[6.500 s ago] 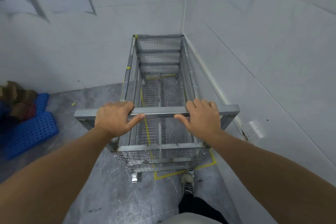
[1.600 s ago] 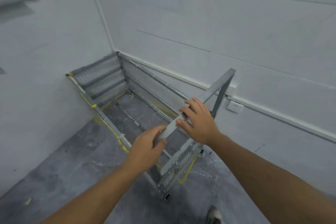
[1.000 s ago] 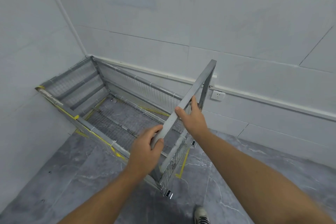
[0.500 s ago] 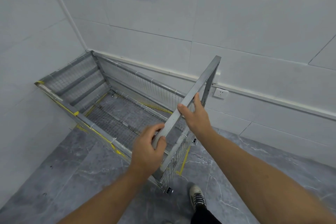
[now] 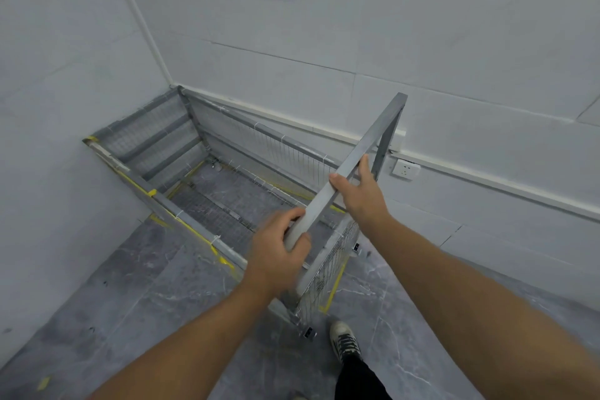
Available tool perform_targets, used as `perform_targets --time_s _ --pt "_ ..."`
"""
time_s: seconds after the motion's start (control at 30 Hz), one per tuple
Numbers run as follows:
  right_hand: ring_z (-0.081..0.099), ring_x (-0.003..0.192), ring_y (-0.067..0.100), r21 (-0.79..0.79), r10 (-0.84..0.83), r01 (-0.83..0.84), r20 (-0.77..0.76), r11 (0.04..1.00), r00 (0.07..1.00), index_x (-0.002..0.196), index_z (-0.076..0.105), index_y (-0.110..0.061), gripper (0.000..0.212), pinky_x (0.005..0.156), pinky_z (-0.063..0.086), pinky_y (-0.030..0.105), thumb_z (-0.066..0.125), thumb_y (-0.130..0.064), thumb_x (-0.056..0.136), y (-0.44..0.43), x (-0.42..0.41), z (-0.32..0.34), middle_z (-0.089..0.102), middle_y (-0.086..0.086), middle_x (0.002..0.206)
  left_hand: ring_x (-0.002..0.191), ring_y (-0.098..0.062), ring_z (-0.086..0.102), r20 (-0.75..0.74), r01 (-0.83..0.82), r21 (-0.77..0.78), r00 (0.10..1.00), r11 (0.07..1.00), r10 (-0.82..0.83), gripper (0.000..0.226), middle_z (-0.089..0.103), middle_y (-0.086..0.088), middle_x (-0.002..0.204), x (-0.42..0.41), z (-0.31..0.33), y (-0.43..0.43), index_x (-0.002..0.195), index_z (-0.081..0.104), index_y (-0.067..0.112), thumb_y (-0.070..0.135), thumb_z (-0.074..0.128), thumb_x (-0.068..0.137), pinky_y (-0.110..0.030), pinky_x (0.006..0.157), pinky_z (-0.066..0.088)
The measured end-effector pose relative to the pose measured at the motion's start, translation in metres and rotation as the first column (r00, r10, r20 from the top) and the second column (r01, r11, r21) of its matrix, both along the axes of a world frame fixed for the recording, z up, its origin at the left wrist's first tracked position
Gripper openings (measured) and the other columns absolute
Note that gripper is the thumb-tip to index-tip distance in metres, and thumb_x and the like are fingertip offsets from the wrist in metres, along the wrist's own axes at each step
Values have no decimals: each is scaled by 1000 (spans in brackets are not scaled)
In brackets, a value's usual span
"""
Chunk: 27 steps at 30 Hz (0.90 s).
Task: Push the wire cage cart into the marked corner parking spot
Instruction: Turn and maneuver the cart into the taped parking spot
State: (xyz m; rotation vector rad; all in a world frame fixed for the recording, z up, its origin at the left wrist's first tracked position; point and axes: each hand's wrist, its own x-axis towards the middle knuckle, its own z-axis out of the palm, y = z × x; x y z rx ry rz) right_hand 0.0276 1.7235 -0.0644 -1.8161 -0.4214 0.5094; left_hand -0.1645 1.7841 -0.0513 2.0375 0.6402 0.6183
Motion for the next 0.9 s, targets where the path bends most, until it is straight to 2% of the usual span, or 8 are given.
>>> perform_targets --time_s 0.07,0.27,0.5,0.6,0.67,0.73,0.8,0.9 --pt "29 145 22 19 2 -2 -16 1000 1000 157 8 -31 89 107 32 33 66 -44 90 1 8 -1 26 1 162 97 -8 57 -12 28 -3 1000 1000 -28 42 62 3 109 5 -2 2 125 60 17 27 62 84 -39 82 52" --pt "22 149 23 33 -7 8 -29 999 1000 157 7 -34 88 118 26 52 64 -47 90 3 8 -6 23 3 163 105 -8 59 -15 79 -47 997 996 -79 51 61 18 118 -11 -10 10 129 55 34 26 69 81 -36 87 53" --pt "24 148 25 -10 6 -6 -31 1000 1000 157 7 -36 90 116 30 46 65 -51 89 1 12 -1 20 4 164 96 -9 60 49 29 -48 998 998 -27 44 62 19 109 1 -16 6 125 58 34 21 66 83 -28 77 54" --pt "37 140 22 -41 9 -10 -29 999 1000 157 7 -36 89 97 40 24 64 -49 90 1 20 -2 19 5 164 95 -8 60 47 33 -51 998 998 -31 43 61 18 107 8 -20 8 124 59 32 21 66 84 -24 75 53" --pt "50 122 15 -52 13 -14 -25 999 1000 157 7 -35 88 68 39 0 64 -47 91 3 27 -2 24 4 162 95 -8 60 48 32 -49 998 998 -30 42 62 13 107 14 -20 8 125 59 30 24 65 84 -23 75 52" --pt "46 113 13 -58 18 -18 -12 998 1000 157 8 -32 87 51 36 -2 64 -45 92 6 37 0 31 3 158 95 -8 59 41 26 -40 999 999 -25 43 62 7 108 24 -21 9 127 58 28 26 65 84 -22 76 51" --pt "41 119 12 -68 28 -28 1 997 1000 157 8 -30 87 65 37 3 63 -46 92 8 48 3 35 2 156 94 -7 59 33 20 -36 999 999 -19 44 62 6 107 35 -20 10 127 58 26 27 65 84 -22 77 50" --pt "42 124 18 -86 47 -46 8 995 999 157 7 -30 87 85 36 28 62 -48 92 13 64 7 34 5 157 95 -4 57 36 17 -18 999 1000 -17 43 61 11 106 52 -19 12 126 59 24 25 64 83 -16 77 47"
